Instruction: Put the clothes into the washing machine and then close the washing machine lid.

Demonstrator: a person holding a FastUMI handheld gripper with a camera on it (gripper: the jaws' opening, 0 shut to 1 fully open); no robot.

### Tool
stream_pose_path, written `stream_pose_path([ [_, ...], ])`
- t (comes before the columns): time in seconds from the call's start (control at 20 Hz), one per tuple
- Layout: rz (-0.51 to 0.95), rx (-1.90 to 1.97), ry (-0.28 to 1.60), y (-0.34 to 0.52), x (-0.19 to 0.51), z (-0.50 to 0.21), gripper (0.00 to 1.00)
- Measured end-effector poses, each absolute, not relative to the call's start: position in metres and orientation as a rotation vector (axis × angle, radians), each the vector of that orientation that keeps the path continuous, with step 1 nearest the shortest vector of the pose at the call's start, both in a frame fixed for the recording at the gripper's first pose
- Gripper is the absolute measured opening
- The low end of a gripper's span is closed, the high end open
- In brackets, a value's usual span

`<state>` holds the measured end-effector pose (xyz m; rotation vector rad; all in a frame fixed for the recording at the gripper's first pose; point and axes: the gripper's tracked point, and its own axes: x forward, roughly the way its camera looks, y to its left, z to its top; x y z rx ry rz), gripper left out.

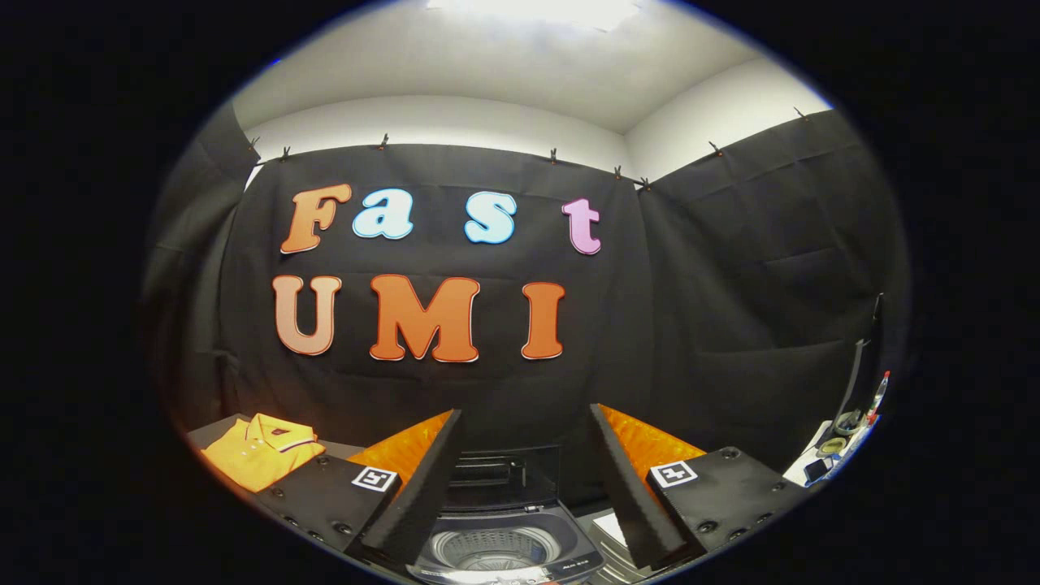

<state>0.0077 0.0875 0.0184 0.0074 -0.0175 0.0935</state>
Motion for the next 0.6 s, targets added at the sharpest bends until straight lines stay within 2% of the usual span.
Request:
stream_pose_path([
  [0.25,0.151,-0.006,-0.025,0.143,0.014,0.034,0.97],
  [0.6,0.301,-0.01,-0.022,0.268,0.016,0.033,0.97],
])
